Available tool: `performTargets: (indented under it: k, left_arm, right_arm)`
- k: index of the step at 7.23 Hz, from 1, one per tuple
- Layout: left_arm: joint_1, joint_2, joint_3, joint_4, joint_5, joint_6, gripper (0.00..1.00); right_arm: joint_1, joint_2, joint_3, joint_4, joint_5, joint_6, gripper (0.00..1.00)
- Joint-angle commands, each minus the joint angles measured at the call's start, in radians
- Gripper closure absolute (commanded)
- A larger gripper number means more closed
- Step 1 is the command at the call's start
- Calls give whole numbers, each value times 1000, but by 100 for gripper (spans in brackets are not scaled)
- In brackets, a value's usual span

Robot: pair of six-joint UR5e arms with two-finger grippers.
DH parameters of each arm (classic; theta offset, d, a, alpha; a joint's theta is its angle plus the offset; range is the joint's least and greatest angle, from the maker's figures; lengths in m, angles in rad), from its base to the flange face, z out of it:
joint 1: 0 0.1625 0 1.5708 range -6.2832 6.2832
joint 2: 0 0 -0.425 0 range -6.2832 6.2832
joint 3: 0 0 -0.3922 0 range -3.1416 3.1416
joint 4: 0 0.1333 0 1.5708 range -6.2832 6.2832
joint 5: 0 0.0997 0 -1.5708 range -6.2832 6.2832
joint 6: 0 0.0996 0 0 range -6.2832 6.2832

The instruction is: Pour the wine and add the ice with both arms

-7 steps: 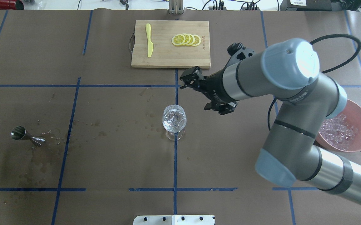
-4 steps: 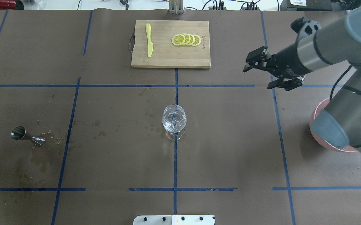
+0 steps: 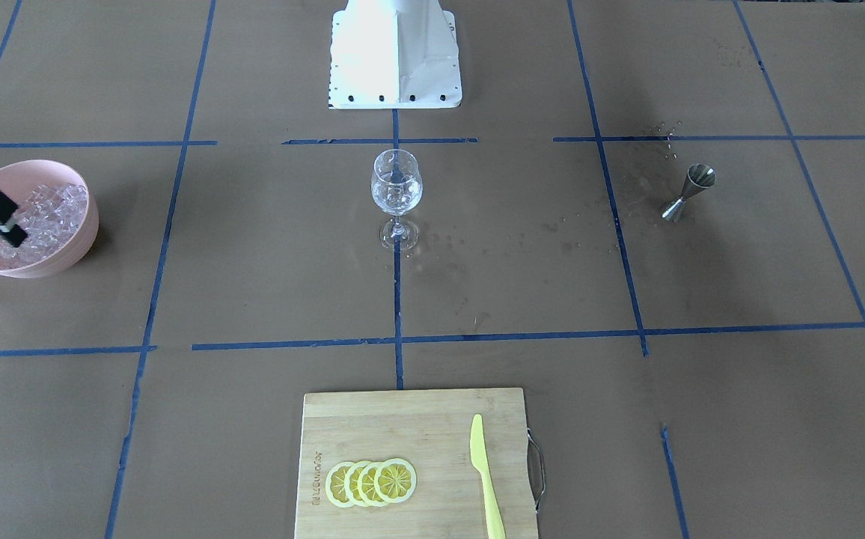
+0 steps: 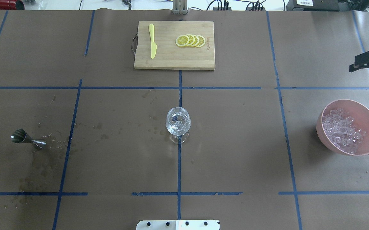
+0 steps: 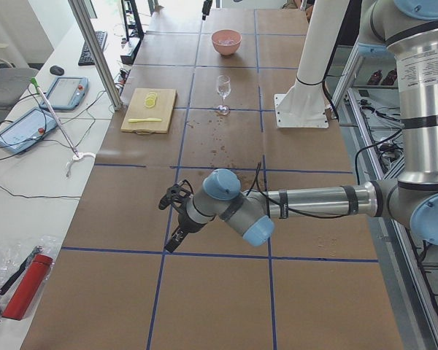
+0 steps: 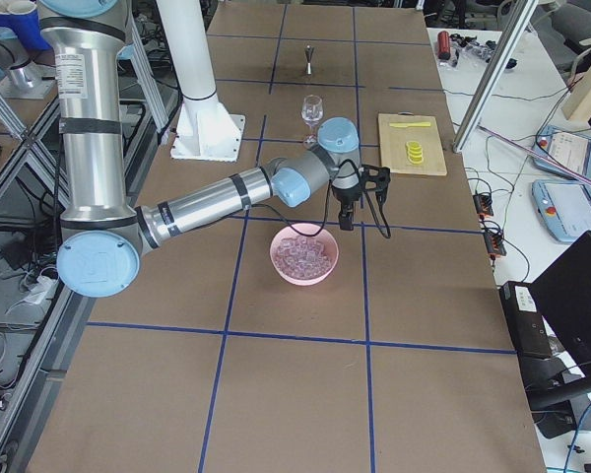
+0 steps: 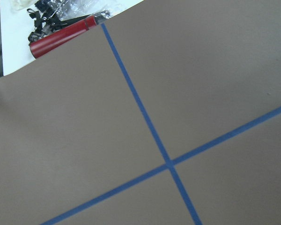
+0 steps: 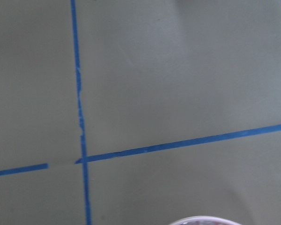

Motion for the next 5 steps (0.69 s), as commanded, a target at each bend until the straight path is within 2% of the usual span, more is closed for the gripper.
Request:
performTargets:
  k: [1,2,3,4,5]
  left_arm:
    - [-73,-94,-92,396,-161,60,0]
    - [-79,-124,-149,601,-202,60,0]
    - [-94,-141,-168,726,-203,63,0]
    - [-102,-126,-177,753,-205,153,0]
    - [-99,-85,-177,750,-200,292,0]
  right_arm:
    - [123,-54,-118,-2,38,-341,0]
    - [175,-57,-156,-20,92,-457,0]
    - [226,-54,-148,-110,117,-555,0]
    - [251,-45,-123,-219,143,-653,0]
    - [251,-25,-77,-305,142,-669,0]
